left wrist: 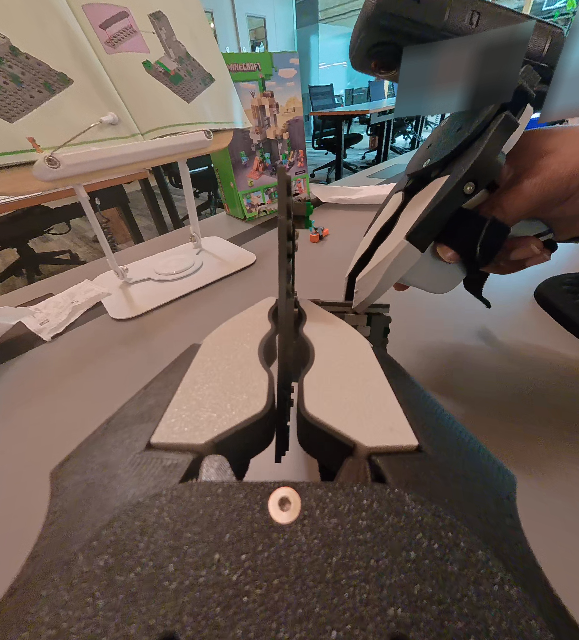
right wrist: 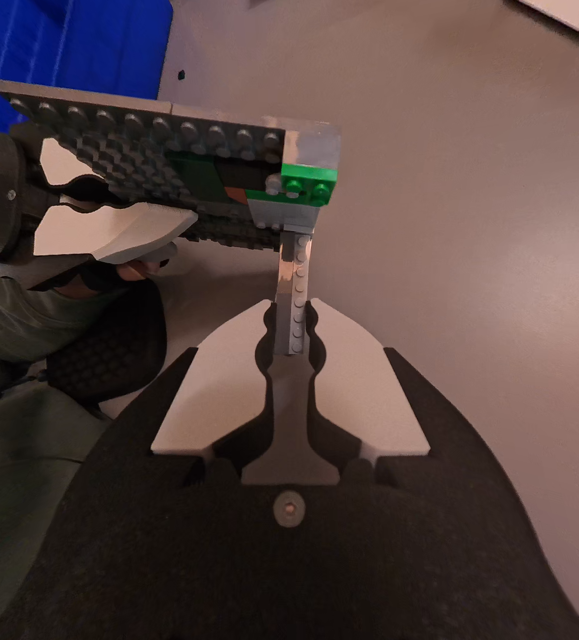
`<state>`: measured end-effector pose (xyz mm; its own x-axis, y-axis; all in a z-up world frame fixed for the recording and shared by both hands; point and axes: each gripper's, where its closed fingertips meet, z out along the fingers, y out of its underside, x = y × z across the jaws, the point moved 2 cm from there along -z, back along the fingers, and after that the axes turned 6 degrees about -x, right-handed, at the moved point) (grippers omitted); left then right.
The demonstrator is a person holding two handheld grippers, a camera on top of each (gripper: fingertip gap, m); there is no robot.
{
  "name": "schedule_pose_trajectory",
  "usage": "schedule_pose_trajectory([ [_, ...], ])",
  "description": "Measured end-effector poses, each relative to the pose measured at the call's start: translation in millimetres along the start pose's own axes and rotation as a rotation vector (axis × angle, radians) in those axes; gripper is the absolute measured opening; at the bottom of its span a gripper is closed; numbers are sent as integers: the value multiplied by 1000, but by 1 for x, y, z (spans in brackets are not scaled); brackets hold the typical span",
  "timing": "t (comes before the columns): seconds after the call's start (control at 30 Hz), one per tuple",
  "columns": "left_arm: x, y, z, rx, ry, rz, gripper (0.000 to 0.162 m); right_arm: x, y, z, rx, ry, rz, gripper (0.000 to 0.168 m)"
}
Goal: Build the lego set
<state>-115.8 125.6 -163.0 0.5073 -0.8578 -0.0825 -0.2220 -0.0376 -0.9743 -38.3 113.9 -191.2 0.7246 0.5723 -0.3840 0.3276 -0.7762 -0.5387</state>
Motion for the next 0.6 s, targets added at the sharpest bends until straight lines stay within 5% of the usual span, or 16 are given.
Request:
schedule_pose_trajectory([
  [0.6, -1, -6, -4, 44, 2, -25, 6, -7, -3, -8, 32, 0, -43, 20],
])
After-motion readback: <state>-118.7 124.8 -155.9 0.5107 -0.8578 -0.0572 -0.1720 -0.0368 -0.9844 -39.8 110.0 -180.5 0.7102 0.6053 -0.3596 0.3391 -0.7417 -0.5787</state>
